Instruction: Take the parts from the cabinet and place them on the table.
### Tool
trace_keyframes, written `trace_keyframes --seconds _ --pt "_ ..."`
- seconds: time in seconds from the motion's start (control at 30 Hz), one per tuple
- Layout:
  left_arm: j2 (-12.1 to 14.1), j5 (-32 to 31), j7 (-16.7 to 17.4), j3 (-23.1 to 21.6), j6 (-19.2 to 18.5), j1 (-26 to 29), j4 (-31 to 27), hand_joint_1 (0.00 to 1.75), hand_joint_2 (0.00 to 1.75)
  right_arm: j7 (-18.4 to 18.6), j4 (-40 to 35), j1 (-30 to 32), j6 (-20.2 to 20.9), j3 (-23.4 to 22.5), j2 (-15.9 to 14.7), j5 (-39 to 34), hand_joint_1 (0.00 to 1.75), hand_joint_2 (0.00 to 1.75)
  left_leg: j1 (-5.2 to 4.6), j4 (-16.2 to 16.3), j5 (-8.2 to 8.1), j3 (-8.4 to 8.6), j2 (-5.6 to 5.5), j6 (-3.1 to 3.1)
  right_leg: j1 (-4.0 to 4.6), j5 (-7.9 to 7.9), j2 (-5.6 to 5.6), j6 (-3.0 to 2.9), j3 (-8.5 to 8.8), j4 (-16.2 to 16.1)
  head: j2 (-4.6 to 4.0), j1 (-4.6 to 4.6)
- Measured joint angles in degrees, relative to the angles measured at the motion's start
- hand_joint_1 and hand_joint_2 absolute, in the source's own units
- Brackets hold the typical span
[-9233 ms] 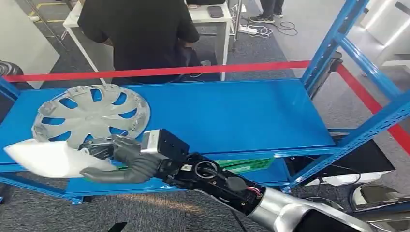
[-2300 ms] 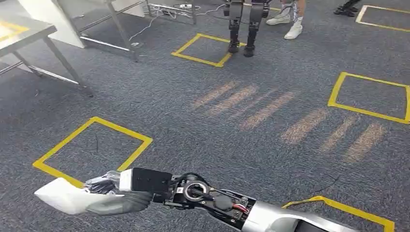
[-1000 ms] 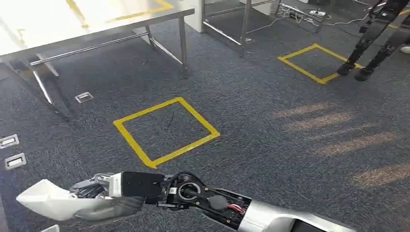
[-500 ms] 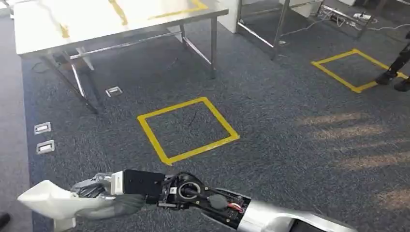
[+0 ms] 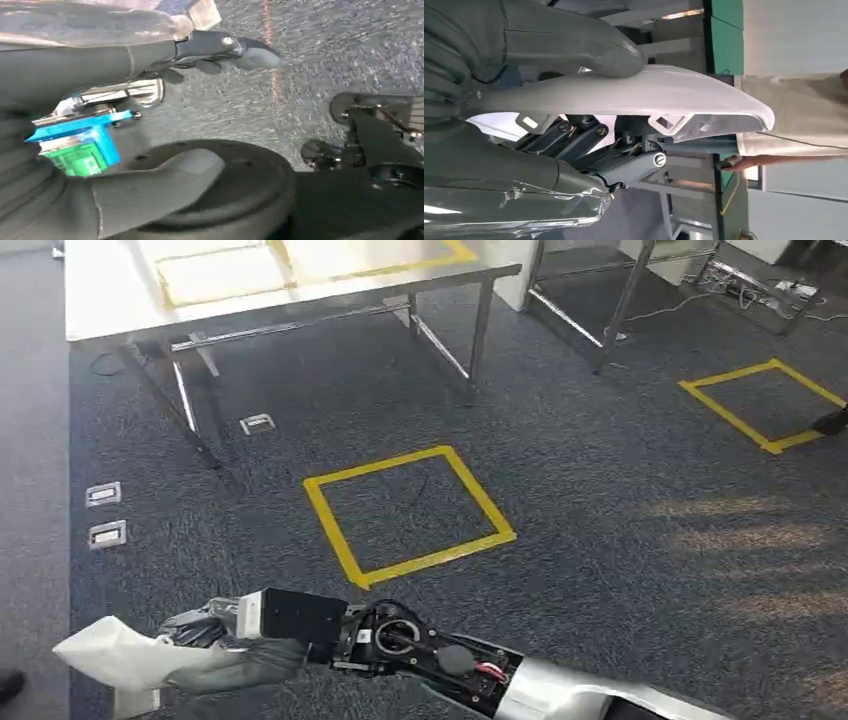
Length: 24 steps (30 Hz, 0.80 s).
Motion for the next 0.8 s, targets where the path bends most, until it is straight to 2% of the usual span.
trace_keyframes --seconds 0.03,0.07,0.1,0.13,0.17,0.2,0.23,0.27,0.3,0.33,0.37,0.4,0.43,0.47,0.5,0.53,0.57,0.6,0.63,0.67,0.7,0.73,0.77,0.8 --pt "0.02 0.00 0.30 0.00 0.02 0.00 0.00 0.00 1.75 0.00 0.00 0.10 -0.13 0.00 -0.04 -0.02 1.75 1.75 -0.03 -0.22 -0.50 0.72 -0.03 0.21 -0.03 -0.55 0.07 0.17 -3.08 4.66 0.00 0.13" --pt "0.04 0.00 0.46 0.00 0.02 0.01 0.00 0.00 1.75 0.11 0.00 0.37 -0.31 0.00 -0.15 -0.07 1.75 1.75 -0.05 -0.43 -1.13 1.58 -0.15 0.25 -0.04 -2.10 0.08 0.32 -6.08 8.53 0.00 0.15" --pt "0.07 0.00 0.59 0.00 0.02 0.06 0.00 0.00 1.75 0.20 0.02 0.66 -0.37 0.00 -0.41 -0.11 1.75 1.75 -0.05 -0.56 -1.86 2.61 -0.38 0.28 -0.04 -3.98 0.09 0.52 -8.49 11.01 0.00 0.13" --pt "0.07 0.00 0.72 -0.02 0.02 0.13 0.00 0.00 1.75 0.26 0.02 0.88 -0.39 0.00 -0.63 -0.13 1.75 1.75 -0.05 -0.60 -2.66 3.75 -0.61 0.28 -0.03 -5.96 0.08 0.57 -10.23 11.85 0.00 0.13" --pt "0.04 0.00 0.81 0.00 0.02 0.23 0.00 0.00 1.75 0.28 0.02 0.95 -0.44 0.00 -0.81 -0.15 1.75 1.75 -0.04 -0.61 -3.76 5.28 -0.88 0.23 -0.04 -7.62 0.08 0.52 -11.31 10.83 0.00 0.13" --pt "0.02 0.00 0.85 -0.02 0.02 0.32 0.00 0.00 1.75 0.30 0.02 0.96 -0.46 0.00 -0.90 -0.17 1.75 1.75 -0.03 -0.62 -4.85 6.85 -1.14 0.12 -0.03 -7.55 0.08 0.48 -11.42 8.16 0.00 0.15" --pt "0.02 0.00 0.89 -0.02 0.02 0.33 0.00 0.00 1.75 0.31 0.02 0.97 -0.46 -0.02 -0.96 -0.20 1.75 1.75 -0.04 -0.62 -5.86 8.24 -1.29 0.04 -0.01 -6.00 0.09 0.31 -11.22 4.84 0.00 0.13" --pt "-0.02 0.00 0.90 -0.02 0.02 0.34 0.00 0.00 1.75 0.31 0.02 1.01 -0.46 -0.02 -1.05 -0.26 1.75 1.75 -0.05 -0.62 -7.01 9.76 -1.36 -0.03 0.03 -1.95 0.10 -0.05 -10.99 0.71 0.00 0.15" --pt "-0.07 0.00 0.90 -0.02 0.02 0.41 0.00 0.00 1.75 0.31 0.02 1.19 -0.46 -0.04 -1.29 -0.26 1.75 1.75 -0.06 -0.75 -8.27 10.67 -1.36 -0.19 0.15 5.92 0.09 -0.48 -11.00 -3.65 0.00 0.15" --pt "-0.09 0.00 0.92 -0.02 0.00 0.28 0.00 0.00 1.75 0.31 0.02 1.43 -0.48 -0.04 -1.57 -0.31 1.75 1.75 -0.24 -0.12 -9.54 11.90 -1.54 -0.50 0.50 12.35 0.15 -0.65 -11.27 -6.50 0.00 0.11" --pt "-0.11 0.00 0.92 -0.02 0.02 0.18 0.00 0.00 1.75 0.37 0.00 1.54 -0.48 -0.02 -1.62 -0.35 1.75 1.75 -0.27 -1.24 -10.28 12.47 -1.72 -1.05 0.79 9.79 0.27 -1.00 -9.81 -4.94 0.00 0.22" --pt "-0.07 -0.02 0.92 -0.02 0.02 -0.02 0.00 0.00 1.75 0.39 -0.26 1.44 -0.50 -0.11 -1.62 -0.35 1.75 1.75 -0.18 -2.17 -10.46 14.42 -1.72 -1.39 0.92 9.24 0.47 -1.44 -9.52 -5.04 0.00 -0.07" --pt "-0.07 -0.02 0.94 -0.02 0.00 -0.22 0.00 0.00 1.75 0.35 -0.44 1.20 -0.50 -0.13 -1.60 -0.37 1.75 1.75 -0.03 -0.78 -9.32 14.15 -1.58 -1.60 1.02 8.46 0.40 -1.80 -8.83 -5.35 0.00 0.22" --pt "0.00 -0.04 0.92 -0.02 0.00 -0.62 0.00 0.00 1.75 0.31 -0.81 0.74 -0.55 -0.17 -1.29 -0.42 1.75 1.75 -0.17 2.55 -7.62 12.56 -1.64 -1.78 0.69 7.89 0.64 -2.26 -7.62 -5.52 0.00 0.13" --pt "-0.07 -0.09 0.92 -0.02 0.00 -0.90 -0.02 0.00 1.75 0.26 -0.98 0.61 -0.55 -0.22 -1.18 -0.42 1.75 1.75 0.05 8.04 -5.51 9.55 -1.32 -1.90 0.44 7.17 0.81 -2.45 -6.46 -6.07 0.00 0.11" --pt "-0.15 -0.11 0.90 -0.02 0.00 -0.95 -0.02 0.00 1.75 0.22 -0.96 0.58 -0.55 -0.26 -1.18 -0.42 1.75 1.75 0.08 13.48 -4.47 5.64 -1.11 -2.34 0.27 6.32 0.65 -2.70 -5.18 -6.56 0.00 0.02" --pt "-0.20 -0.13 0.74 -0.02 -0.02 -0.94 -0.02 0.00 1.75 0.24 -0.96 0.68 -0.57 -0.24 -1.20 -0.42 1.75 1.75 0.24 17.61 -5.45 1.76 -1.00 -2.65 0.22 5.44 0.65 -2.82 -3.74 -7.15 0.00 0.00" --pt "-0.20 -0.15 0.44 -0.02 -0.02 -0.74 -0.02 0.00 1.75 0.26 -0.94 0.91 -0.72 -0.24 -1.29 -0.41 1.75 1.75 0.37 19.64 -7.94 -1.33 -0.93 -2.99 0.22 4.58 0.69 -2.79 -2.24 -7.71 0.00 0.02" --pt "-0.17 -0.24 0.37 -0.02 -0.02 -0.73 -0.02 0.00 1.75 0.26 -0.94 1.06 -0.79 -0.26 -1.42 -0.42 1.75 1.75 0.41 20.10 -11.13 -3.77 -0.88 -3.14 0.16 3.65 0.76 -2.79 -0.63 -8.23 0.00 0.02" --pt "-0.17 -0.37 0.24 -0.02 -0.02 -0.63 -0.02 0.00 1.75 0.26 -0.94 1.16 -0.81 -0.26 -1.53 -0.42 1.75 1.75 0.44 19.15 -14.34 -5.84 -0.77 -3.20 0.06 2.55 0.93 -2.72 1.33 -8.77 0.00 0.00" --pt "-0.11 -0.50 0.13 -0.02 0.00 -0.33 -0.02 0.00 1.75 0.26 -0.94 1.17 -0.92 -0.26 -1.60 -0.42 1.75 1.75 0.46 17.15 -15.90 -7.18 -0.70 -3.24 -0.05 1.48 1.12 -2.58 3.10 -9.19 0.00 0.00" --pt "-0.09 -0.52 0.13 -0.02 0.00 -0.06 -0.02 0.00 1.75 0.24 -0.94 1.19 -1.01 -0.33 -1.66 -0.42 1.75 1.75 0.45 14.09 -15.28 -8.06 -0.67 -3.19 -0.19 0.34 1.29 -2.40 4.87 -9.47 0.00 0.02" --pt "0.00 -0.52 0.15 -0.04 -0.02 0.29 -0.02 0.00 1.75 0.24 -0.94 1.26 -1.07 -0.37 -1.81 -0.44 1.75 1.75 0.45 9.57 -10.69 -8.65 -0.58 -3.17 -0.28 -1.03 1.38 -2.22 6.76 -9.65 0.00 0.00" --pt "0.00 -0.55 0.15 -0.04 0.00 0.77 -0.02 0.00 1.75 0.26 -0.92 1.46 -1.18 -0.42 -1.97 -0.42 1.75 1.75 0.43 4.78 -1.62 -8.94 -0.21 -2.83 -0.29 -2.29 1.27 -1.93 6.56 -9.96 0.00 0.00"
